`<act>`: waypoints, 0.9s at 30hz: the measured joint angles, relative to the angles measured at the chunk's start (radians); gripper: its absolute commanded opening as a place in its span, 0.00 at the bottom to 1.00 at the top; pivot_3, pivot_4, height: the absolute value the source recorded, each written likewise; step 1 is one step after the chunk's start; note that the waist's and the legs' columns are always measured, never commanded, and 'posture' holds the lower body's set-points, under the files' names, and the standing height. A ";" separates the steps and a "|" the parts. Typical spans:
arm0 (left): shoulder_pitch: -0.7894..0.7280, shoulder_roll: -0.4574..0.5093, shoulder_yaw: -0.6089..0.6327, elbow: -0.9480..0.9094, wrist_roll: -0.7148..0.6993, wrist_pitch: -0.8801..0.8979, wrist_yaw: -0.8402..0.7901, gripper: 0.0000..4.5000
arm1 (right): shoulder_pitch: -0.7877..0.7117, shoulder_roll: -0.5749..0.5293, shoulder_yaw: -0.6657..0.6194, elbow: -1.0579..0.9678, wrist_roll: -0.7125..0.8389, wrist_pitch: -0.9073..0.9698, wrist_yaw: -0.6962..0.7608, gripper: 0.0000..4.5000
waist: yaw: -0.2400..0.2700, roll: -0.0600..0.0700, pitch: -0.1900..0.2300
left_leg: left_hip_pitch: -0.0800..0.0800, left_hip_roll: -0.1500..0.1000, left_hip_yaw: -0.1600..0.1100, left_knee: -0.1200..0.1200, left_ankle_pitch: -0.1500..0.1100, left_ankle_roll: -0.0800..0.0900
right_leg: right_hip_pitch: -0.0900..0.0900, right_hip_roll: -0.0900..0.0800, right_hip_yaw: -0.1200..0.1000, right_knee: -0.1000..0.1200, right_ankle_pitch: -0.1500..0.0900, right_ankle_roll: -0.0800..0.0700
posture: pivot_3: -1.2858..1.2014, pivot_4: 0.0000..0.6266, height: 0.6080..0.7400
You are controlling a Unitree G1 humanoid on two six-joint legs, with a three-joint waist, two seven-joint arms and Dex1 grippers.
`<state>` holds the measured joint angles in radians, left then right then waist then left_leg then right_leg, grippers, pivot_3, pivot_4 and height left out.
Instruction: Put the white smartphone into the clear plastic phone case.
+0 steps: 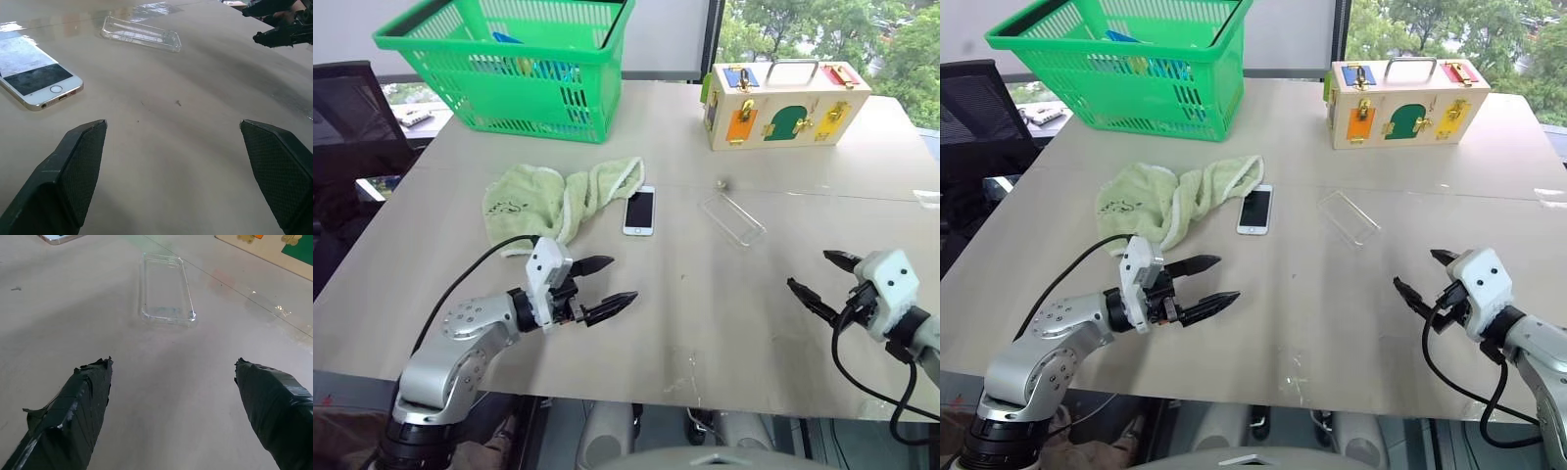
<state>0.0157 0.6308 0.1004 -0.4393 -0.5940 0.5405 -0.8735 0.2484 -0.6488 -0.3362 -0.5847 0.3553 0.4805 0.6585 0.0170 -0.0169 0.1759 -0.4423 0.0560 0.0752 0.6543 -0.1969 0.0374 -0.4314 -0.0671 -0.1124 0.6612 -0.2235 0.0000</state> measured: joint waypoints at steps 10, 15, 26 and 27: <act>-0.061 -0.069 0.060 0.098 0.041 -0.054 0.124 1.00 | -0.154 0.039 0.109 0.008 -0.024 0.019 -0.081 0.96 | 0.006 0.000 0.000 | 0.001 -0.001 -0.001 0.000 0.000 0.000 | 0.000 0.004 0.001 0.000 0.001 -0.001 | 0.52 0.24 1.00; -0.177 -0.042 0.035 0.130 0.052 -0.021 0.137 1.00 | -0.176 0.045 0.146 0.001 -0.011 0.062 -0.088 0.96 | 0.009 0.000 0.000 | 0.001 -0.002 0.000 0.000 0.000 0.000 | 0.000 0.004 0.002 0.000 0.001 -0.001 | 0.52 0.24 1.00; -0.415 -0.001 -0.104 0.303 0.077 -0.042 -0.093 1.00 | -0.354 0.125 0.325 0.006 -0.035 0.235 -0.214 0.96 | -0.004 0.000 0.000 | 0.001 -0.001 0.001 0.000 0.000 0.000 | 0.000 0.006 0.001 0.000 0.002 0.002 | 0.52 0.24 1.00; -0.421 0.000 -0.106 0.310 0.078 -0.043 -0.113 1.00 | -0.387 0.127 0.354 0.027 -0.046 0.263 -0.226 0.96 | -0.005 0.000 0.000 | 0.001 -0.001 0.002 0.000 0.000 0.000 | 0.000 0.006 0.002 0.000 0.002 0.002 | 0.52 0.24 1.00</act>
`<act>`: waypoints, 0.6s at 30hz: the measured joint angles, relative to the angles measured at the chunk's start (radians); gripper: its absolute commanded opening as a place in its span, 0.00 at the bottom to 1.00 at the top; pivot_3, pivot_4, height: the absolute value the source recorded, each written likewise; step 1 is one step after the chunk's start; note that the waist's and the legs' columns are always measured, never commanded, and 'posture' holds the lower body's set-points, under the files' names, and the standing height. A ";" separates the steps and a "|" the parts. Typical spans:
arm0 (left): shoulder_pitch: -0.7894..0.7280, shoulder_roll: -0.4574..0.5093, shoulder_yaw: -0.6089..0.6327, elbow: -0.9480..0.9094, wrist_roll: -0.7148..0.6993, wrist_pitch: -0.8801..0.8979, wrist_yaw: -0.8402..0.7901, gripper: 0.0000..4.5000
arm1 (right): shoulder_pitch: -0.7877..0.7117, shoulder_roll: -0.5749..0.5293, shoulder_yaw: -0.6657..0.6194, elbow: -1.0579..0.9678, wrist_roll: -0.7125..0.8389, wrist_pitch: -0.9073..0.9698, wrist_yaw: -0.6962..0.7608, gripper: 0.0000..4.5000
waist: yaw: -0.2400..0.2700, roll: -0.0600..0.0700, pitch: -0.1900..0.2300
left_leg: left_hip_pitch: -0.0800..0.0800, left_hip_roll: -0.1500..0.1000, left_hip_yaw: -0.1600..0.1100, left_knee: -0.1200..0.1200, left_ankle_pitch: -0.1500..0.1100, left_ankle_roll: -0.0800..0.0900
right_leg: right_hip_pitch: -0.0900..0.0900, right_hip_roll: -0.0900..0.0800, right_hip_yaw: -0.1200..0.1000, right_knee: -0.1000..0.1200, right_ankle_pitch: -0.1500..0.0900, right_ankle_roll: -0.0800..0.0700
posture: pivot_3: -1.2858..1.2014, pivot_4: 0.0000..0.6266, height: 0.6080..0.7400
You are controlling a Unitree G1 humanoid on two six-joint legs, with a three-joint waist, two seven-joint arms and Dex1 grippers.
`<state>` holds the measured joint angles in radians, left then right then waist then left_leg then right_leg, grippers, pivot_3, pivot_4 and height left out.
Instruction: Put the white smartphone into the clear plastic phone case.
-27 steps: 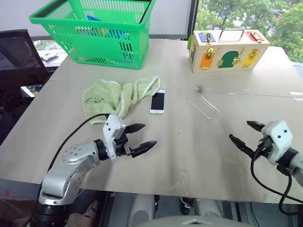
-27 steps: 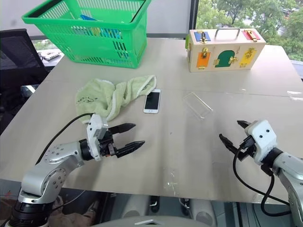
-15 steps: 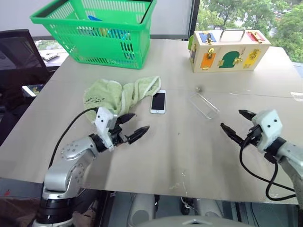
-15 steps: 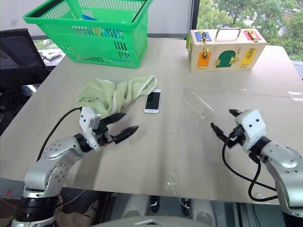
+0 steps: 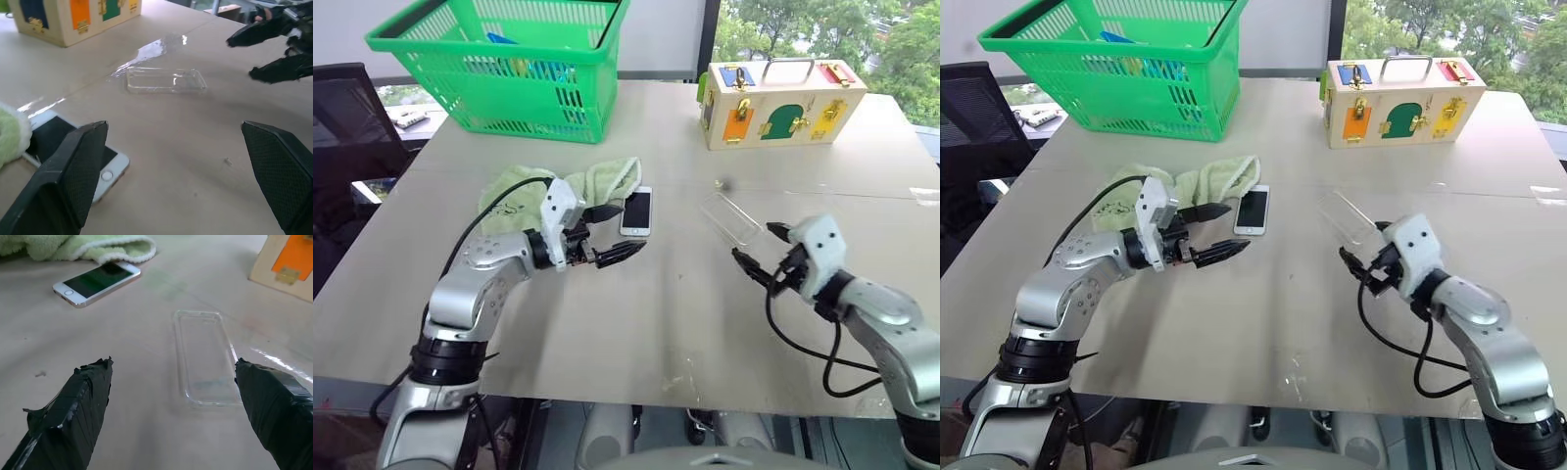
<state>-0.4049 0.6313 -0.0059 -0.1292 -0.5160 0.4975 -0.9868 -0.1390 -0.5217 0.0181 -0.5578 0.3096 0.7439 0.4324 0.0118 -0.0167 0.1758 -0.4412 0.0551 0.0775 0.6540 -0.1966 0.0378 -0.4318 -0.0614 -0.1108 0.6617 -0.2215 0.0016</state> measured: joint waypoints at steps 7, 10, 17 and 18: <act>0.008 0.008 -0.008 -0.017 0.002 -0.013 -0.062 1.00 | -0.238 0.069 0.152 0.229 -0.062 0.083 -0.023 0.96 | 0.002 0.000 0.000 | 0.000 0.000 0.000 0.000 0.000 0.000 | -0.001 0.000 0.001 0.000 0.001 0.001 | 0.52 0.24 1.00; 0.040 0.014 0.001 -0.054 -0.007 -0.002 -0.060 1.00 | -0.320 0.096 0.172 0.358 -0.086 0.080 -0.021 0.80 | 0.001 0.000 0.000 | 0.000 0.000 0.001 0.000 0.000 0.000 | -0.001 0.000 0.001 0.000 0.001 0.001 | 0.52 0.24 1.00; 0.174 0.058 0.084 -0.210 -0.089 0.020 -0.066 1.00 | -0.393 0.060 0.205 0.503 -0.127 0.069 0.057 0.07 | 0.002 0.000 0.000 | -0.001 0.000 0.000 -0.001 0.000 0.000 | -0.001 0.000 0.002 0.000 0.001 0.001 | 0.52 0.24 1.00; 0.185 0.067 0.093 -0.220 -0.098 0.022 -0.065 1.00 | -0.396 0.055 0.205 0.509 -0.132 0.065 0.065 0.00 | 0.003 0.000 0.000 | -0.001 0.000 -0.001 0.000 0.000 0.000 | -0.001 0.000 0.001 0.000 0.001 0.001 | 0.52 0.24 1.00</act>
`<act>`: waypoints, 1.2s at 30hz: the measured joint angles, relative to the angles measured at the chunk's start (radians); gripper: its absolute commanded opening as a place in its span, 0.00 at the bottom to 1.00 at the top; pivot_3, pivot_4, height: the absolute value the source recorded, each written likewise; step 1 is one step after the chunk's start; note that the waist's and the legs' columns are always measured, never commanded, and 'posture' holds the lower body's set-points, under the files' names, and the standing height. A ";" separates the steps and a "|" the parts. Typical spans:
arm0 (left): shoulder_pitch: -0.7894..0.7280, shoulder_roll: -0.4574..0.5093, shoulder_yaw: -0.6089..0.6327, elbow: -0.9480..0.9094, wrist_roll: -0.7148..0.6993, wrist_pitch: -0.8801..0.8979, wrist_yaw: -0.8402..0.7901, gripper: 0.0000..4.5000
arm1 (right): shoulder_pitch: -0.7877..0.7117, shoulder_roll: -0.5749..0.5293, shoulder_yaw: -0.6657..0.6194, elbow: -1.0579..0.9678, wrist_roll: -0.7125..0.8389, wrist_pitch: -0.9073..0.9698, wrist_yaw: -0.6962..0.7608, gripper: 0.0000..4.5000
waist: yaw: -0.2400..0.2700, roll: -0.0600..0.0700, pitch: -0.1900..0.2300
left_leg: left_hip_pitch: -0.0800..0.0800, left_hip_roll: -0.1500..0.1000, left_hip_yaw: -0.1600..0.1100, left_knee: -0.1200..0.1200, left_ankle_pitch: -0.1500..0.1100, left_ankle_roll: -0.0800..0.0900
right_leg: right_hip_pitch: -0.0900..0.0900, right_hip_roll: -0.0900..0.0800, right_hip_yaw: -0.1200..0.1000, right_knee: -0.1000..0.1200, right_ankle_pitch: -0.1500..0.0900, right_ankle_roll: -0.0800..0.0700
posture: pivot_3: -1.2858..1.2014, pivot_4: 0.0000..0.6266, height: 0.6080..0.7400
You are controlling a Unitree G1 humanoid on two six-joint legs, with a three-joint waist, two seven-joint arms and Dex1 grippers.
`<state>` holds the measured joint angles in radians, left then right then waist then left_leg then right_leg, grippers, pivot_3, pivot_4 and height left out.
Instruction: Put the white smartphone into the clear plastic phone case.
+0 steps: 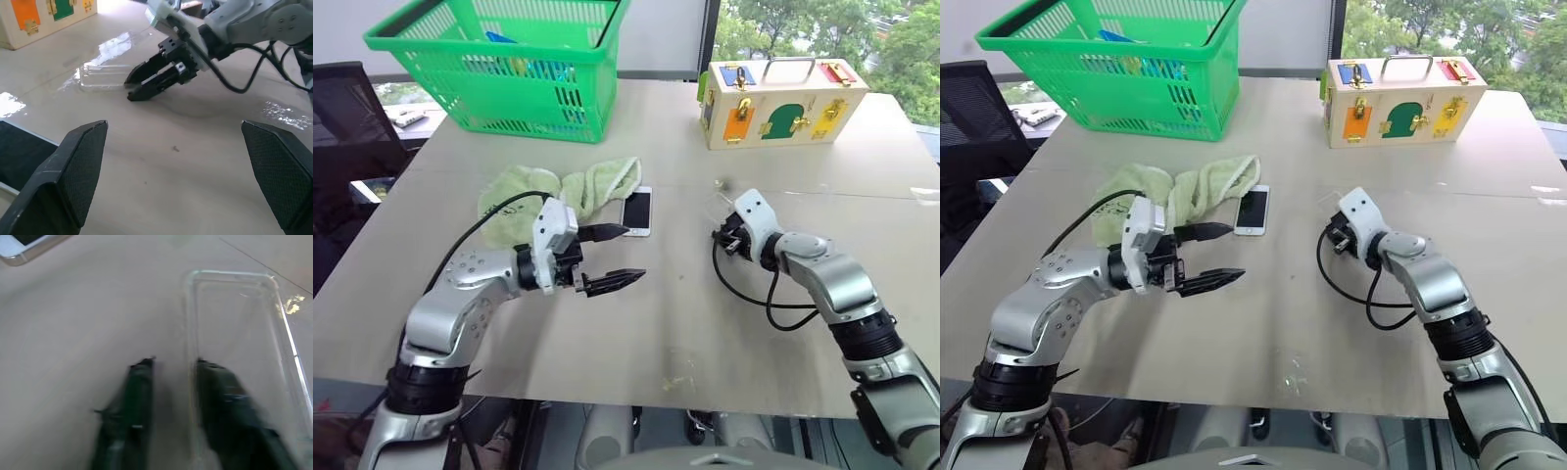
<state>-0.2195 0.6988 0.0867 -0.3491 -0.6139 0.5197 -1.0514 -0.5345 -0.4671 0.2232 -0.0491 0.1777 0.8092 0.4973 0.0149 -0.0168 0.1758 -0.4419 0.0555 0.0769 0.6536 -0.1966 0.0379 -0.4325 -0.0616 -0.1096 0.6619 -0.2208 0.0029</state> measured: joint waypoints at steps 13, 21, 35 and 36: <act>0.123 0.013 0.061 -0.033 -0.018 -0.009 0.034 1.00 | 0.114 -0.157 0.106 -0.336 0.148 -0.080 0.426 0.00 | -0.008 0.000 0.000 | 0.000 0.001 0.001 -0.001 0.000 0.000 | -0.001 0.001 0.000 -0.001 0.000 0.000 | 0.52 0.24 1.00; 0.225 0.060 0.104 0.045 0.027 -0.092 -0.019 1.00 | -0.060 0.005 0.315 -0.116 0.060 -0.168 0.491 0.00 | -0.006 0.001 0.001 | 0.006 0.002 0.000 -0.001 -0.002 -0.003 | 0.000 -0.003 -0.003 0.000 0.000 -0.007 | 0.52 0.24 1.00; 0.275 0.097 0.141 0.082 0.064 -0.156 -0.040 1.00 | -0.112 0.074 0.378 -0.109 -0.032 -0.012 0.463 0.00 | 0.000 0.001 0.001 | 0.004 0.001 0.003 -0.002 -0.003 -0.005 | -0.001 -0.008 -0.004 -0.001 0.000 -0.007 | 0.52 0.24 1.00; 0.271 0.095 0.140 0.082 0.064 -0.157 -0.035 1.00 | -0.106 0.061 0.363 -0.128 -0.027 0.012 0.458 0.00 | 0.000 0.001 0.001 | 0.004 0.001 0.003 -0.002 -0.003 -0.005 | -0.001 -0.009 -0.005 -0.001 0.000 -0.007 | 0.52 0.24 1.00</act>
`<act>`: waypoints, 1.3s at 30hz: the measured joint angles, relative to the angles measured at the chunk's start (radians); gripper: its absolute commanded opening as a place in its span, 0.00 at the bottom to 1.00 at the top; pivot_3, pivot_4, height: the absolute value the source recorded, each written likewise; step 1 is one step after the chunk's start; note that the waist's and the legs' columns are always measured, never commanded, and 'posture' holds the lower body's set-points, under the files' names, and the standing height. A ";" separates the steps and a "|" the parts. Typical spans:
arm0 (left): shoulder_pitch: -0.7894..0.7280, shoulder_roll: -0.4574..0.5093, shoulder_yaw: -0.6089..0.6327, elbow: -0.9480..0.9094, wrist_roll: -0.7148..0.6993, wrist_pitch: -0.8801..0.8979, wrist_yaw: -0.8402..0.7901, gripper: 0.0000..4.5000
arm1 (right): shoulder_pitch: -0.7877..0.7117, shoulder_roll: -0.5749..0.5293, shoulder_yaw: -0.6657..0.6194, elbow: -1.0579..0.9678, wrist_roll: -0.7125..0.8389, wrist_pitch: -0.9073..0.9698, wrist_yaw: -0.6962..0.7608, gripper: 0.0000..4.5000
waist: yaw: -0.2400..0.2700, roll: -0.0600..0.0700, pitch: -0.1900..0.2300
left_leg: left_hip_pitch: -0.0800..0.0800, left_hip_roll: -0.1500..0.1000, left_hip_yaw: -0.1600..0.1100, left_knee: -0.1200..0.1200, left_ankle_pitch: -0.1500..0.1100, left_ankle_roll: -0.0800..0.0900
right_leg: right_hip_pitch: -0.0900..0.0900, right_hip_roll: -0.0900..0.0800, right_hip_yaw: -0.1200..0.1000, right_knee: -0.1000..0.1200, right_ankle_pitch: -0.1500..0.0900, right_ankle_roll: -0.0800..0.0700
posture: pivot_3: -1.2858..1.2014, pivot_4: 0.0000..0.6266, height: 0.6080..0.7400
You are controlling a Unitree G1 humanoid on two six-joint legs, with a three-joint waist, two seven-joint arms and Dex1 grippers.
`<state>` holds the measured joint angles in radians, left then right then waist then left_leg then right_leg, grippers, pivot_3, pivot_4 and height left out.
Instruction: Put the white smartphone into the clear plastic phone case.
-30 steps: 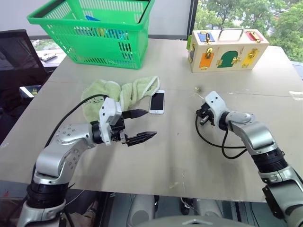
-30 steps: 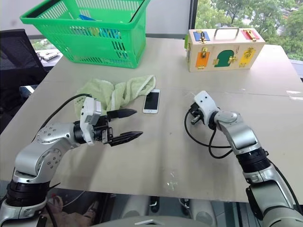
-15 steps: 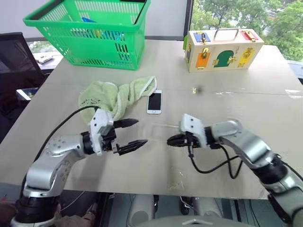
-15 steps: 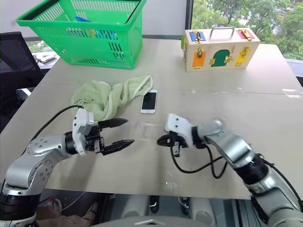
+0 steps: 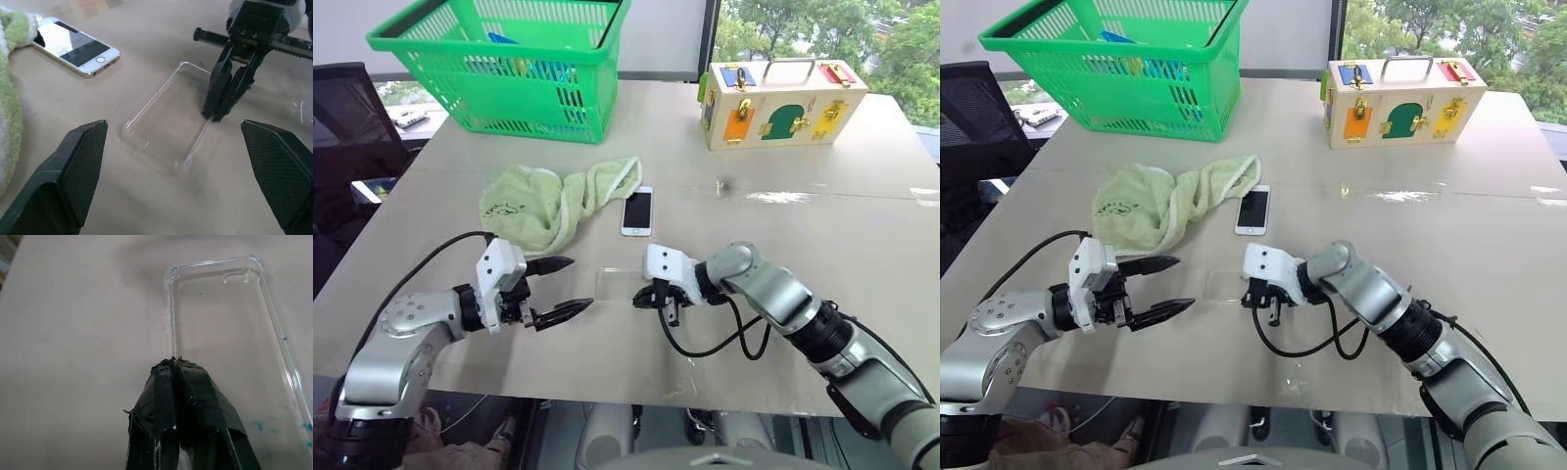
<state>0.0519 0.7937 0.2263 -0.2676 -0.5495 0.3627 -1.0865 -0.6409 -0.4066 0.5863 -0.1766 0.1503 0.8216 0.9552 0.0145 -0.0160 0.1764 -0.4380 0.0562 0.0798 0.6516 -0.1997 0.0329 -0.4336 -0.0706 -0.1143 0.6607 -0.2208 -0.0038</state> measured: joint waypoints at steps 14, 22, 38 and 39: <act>-0.029 -0.026 -0.030 -0.007 0.009 -0.006 0.022 1.00 | 0.240 -0.233 -0.172 -0.246 0.055 0.002 -0.024 0.00 | 0.001 0.000 0.000 | -0.001 0.000 0.001 -0.002 0.002 0.003 | 0.000 0.000 -0.001 -0.004 0.000 0.001 | 0.52 0.24 1.00; -0.052 -0.037 -0.041 -0.007 0.010 -0.007 0.022 1.00 | 0.274 -0.263 -0.205 -0.228 0.063 -0.108 -0.016 0.00 | -0.001 0.000 0.000 | -0.001 0.001 -0.002 -0.002 0.000 0.000 | 0.000 0.001 -0.003 -0.002 0.000 0.000 | 0.52 0.24 1.00; -0.032 -0.065 -0.043 -0.029 0.017 -0.007 0.061 1.00 | 0.183 -0.200 -0.153 -0.052 0.030 -0.241 0.065 0.00 | 0.000 0.000 0.000 | -0.001 0.000 0.000 -0.002 0.002 0.004 | 0.000 0.001 -0.002 -0.003 0.000 0.000 | 0.52 0.24 1.00; -0.028 -0.065 -0.043 -0.034 0.017 -0.007 0.065 1.00 | 0.183 -0.200 -0.153 -0.048 0.028 -0.244 0.067 0.00 | 0.000 0.000 0.000 | -0.001 0.001 0.000 -0.002 0.002 0.004 | 0.000 0.001 -0.002 -0.003 0.000 0.000 | 0.52 0.24 1.00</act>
<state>0.0243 0.7283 0.1834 -0.3015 -0.5329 0.3552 -1.0215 -0.4575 -0.6068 0.4330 -0.2245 0.1780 0.5773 1.0218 0.0144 -0.0163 0.1767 -0.4391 0.0568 0.0795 0.6495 -0.1976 0.0367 -0.4333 -0.0693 -0.1161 0.6581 -0.2212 -0.0034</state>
